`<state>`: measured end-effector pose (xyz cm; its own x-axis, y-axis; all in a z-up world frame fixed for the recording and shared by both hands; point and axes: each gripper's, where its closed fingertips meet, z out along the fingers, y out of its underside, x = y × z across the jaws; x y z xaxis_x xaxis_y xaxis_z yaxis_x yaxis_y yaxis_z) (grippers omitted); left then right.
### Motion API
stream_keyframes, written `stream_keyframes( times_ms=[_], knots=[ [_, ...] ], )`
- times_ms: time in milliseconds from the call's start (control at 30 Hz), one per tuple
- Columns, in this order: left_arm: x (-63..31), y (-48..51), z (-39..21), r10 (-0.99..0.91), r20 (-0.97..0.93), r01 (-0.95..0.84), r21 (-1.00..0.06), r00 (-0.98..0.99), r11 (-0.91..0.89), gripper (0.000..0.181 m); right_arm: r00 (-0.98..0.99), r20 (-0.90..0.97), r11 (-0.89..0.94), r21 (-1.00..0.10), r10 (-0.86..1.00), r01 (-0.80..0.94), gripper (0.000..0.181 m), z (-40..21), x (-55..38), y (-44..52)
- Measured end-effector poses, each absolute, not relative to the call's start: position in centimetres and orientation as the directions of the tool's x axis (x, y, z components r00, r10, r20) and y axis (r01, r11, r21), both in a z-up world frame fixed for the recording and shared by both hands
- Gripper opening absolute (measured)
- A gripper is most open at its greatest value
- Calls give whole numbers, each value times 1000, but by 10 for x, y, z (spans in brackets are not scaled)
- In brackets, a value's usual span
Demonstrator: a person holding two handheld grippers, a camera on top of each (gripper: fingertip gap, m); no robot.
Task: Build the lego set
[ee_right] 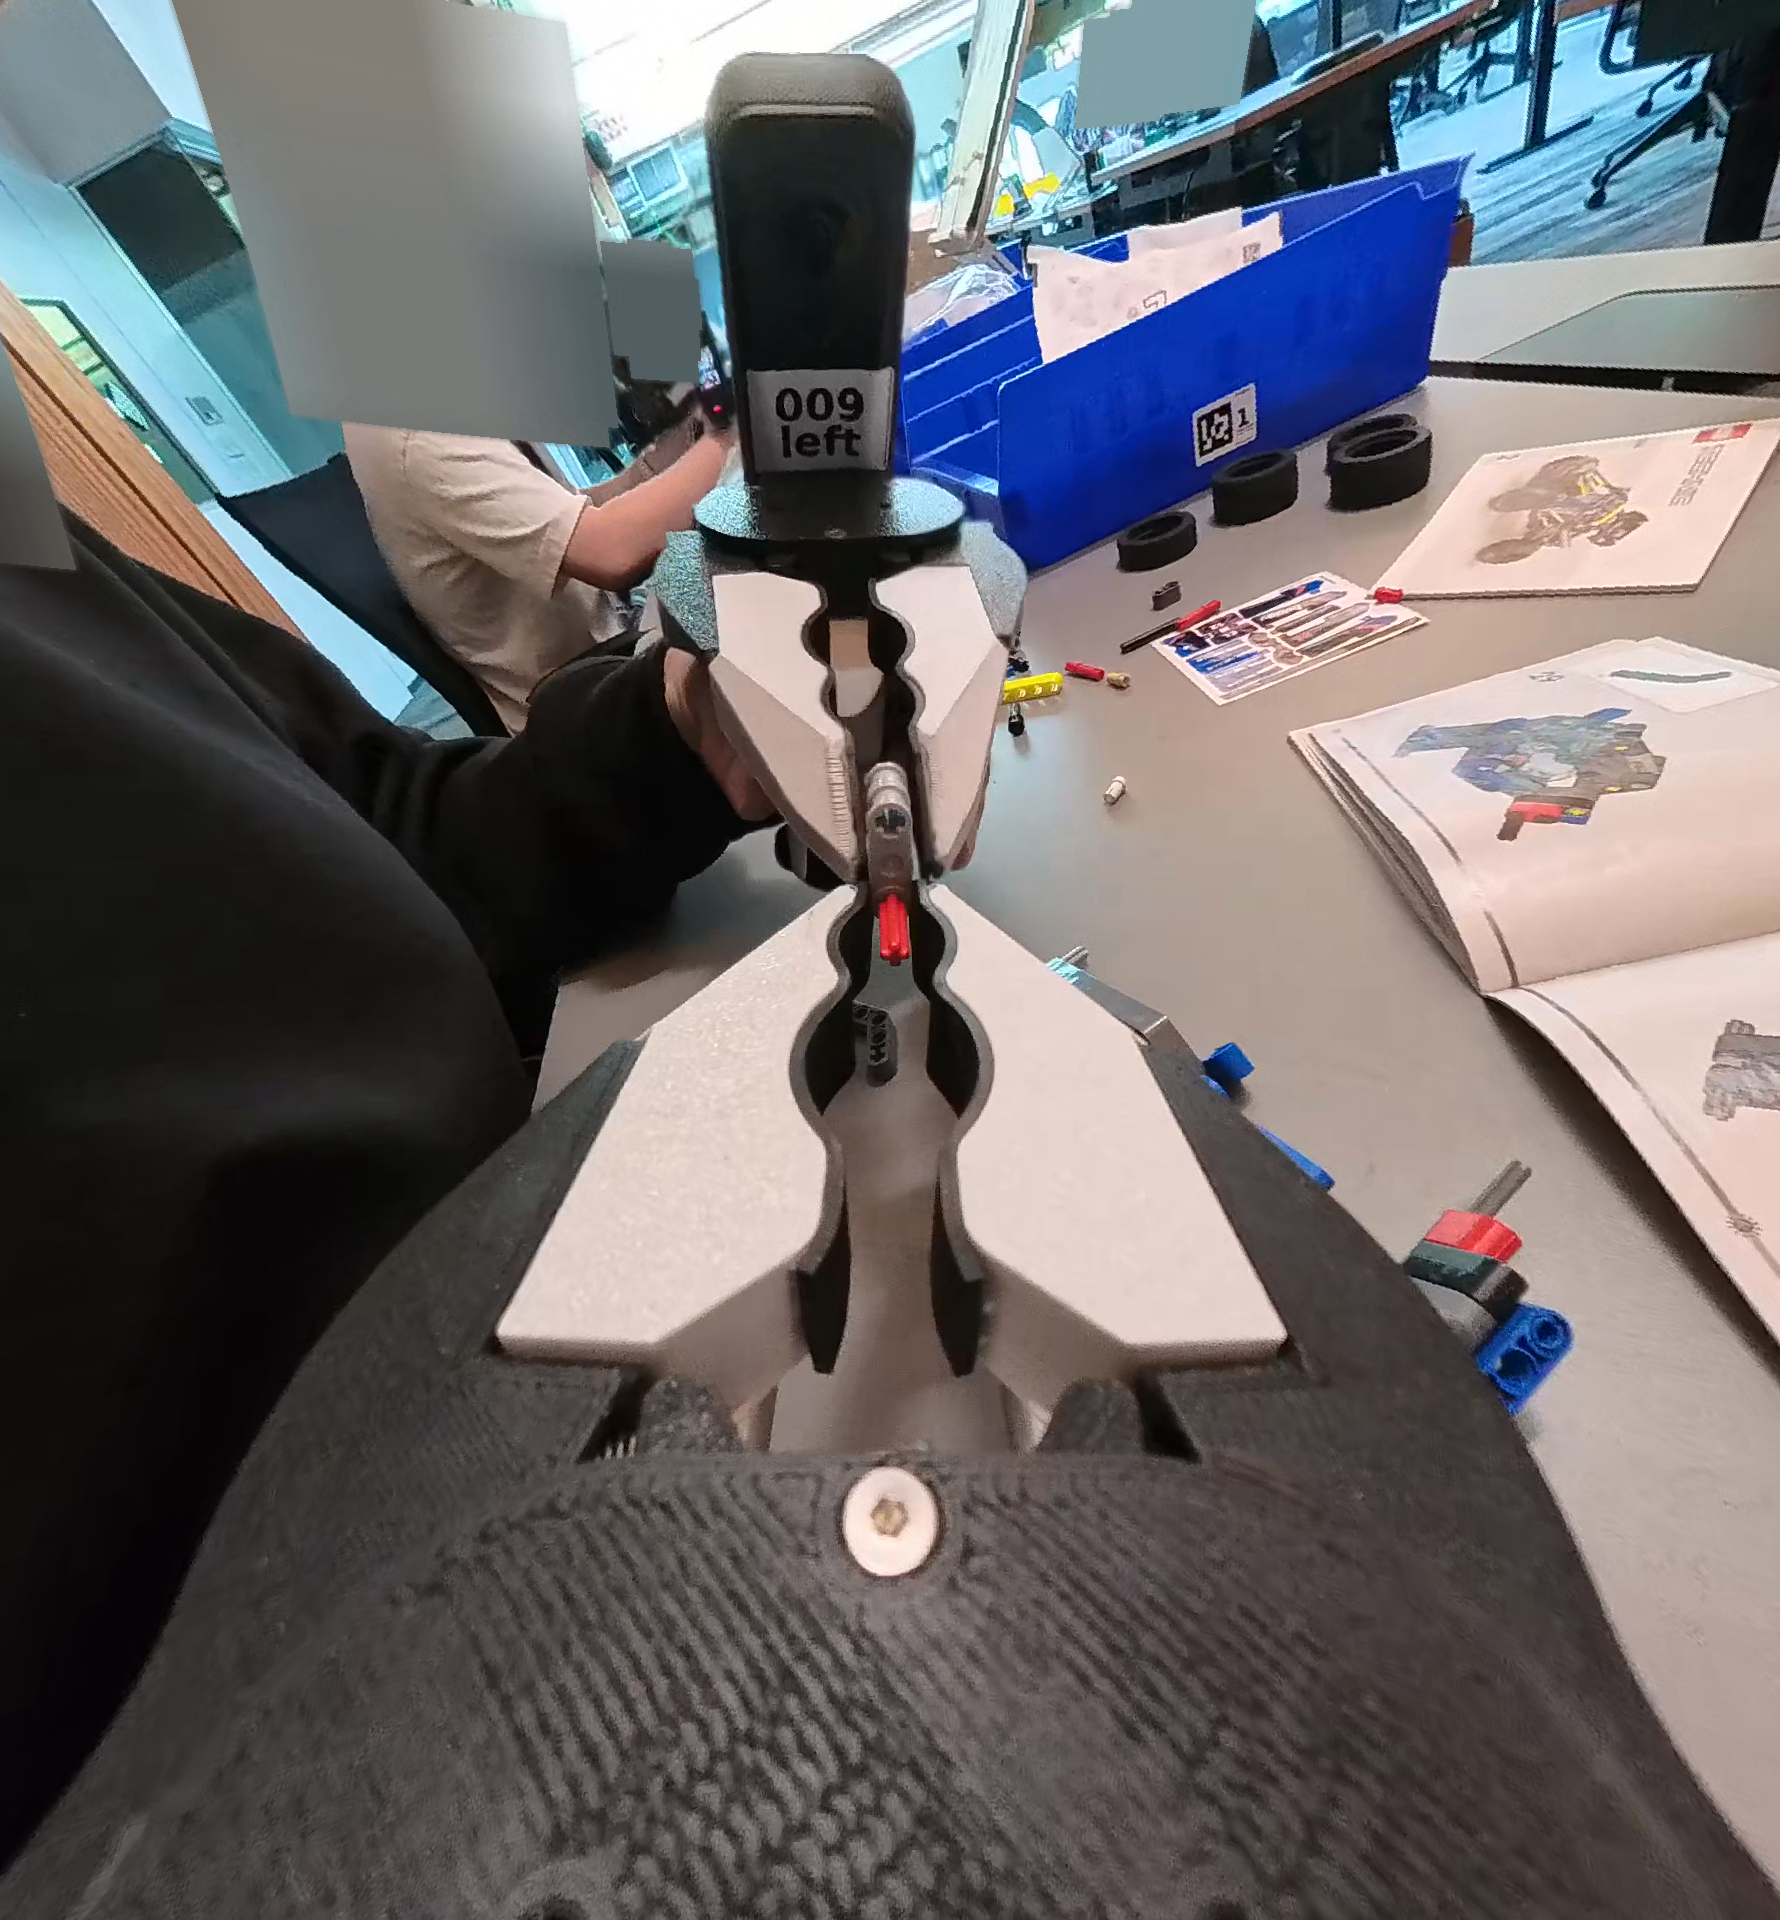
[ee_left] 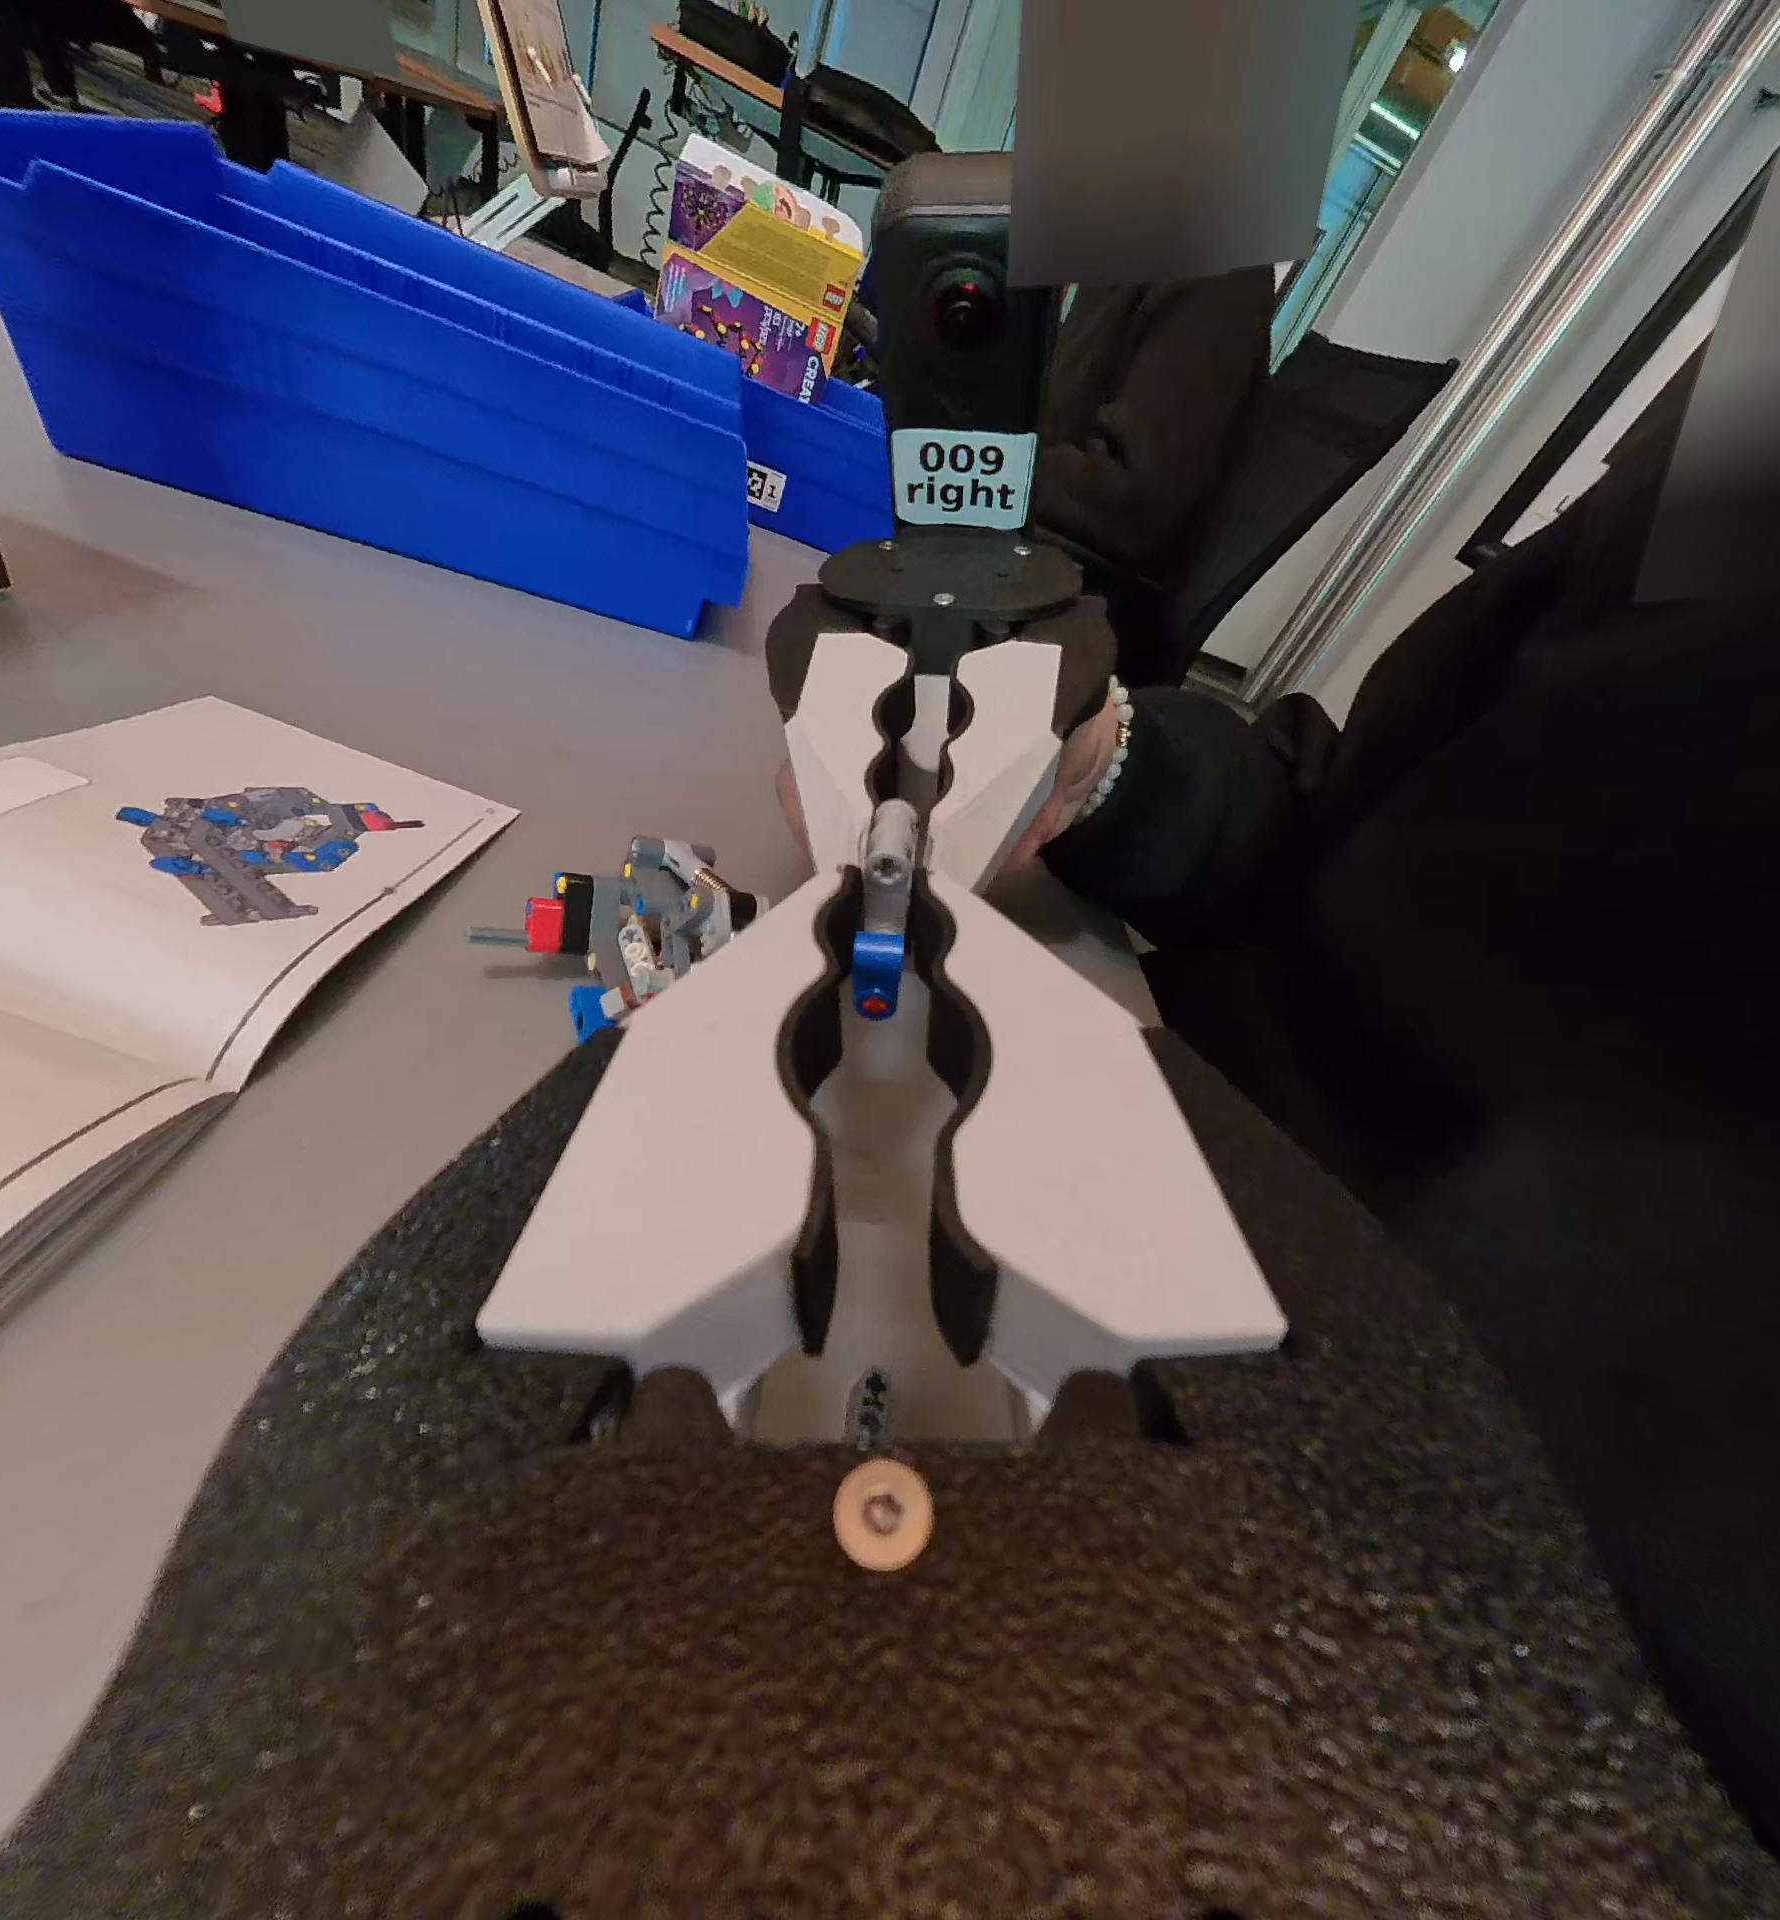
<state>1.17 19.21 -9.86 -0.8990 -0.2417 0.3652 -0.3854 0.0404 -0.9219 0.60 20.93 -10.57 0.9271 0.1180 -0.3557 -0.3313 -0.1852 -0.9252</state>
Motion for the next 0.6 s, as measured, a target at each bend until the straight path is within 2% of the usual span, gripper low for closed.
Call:
stream_keyframes(
  times_ms=[600],
  knots=[
    [11,193,-96,-226,360,-378,-925,-905,39,5,936,-333,-157,-936,114,-314,5,-101,8,208]
  ],
)
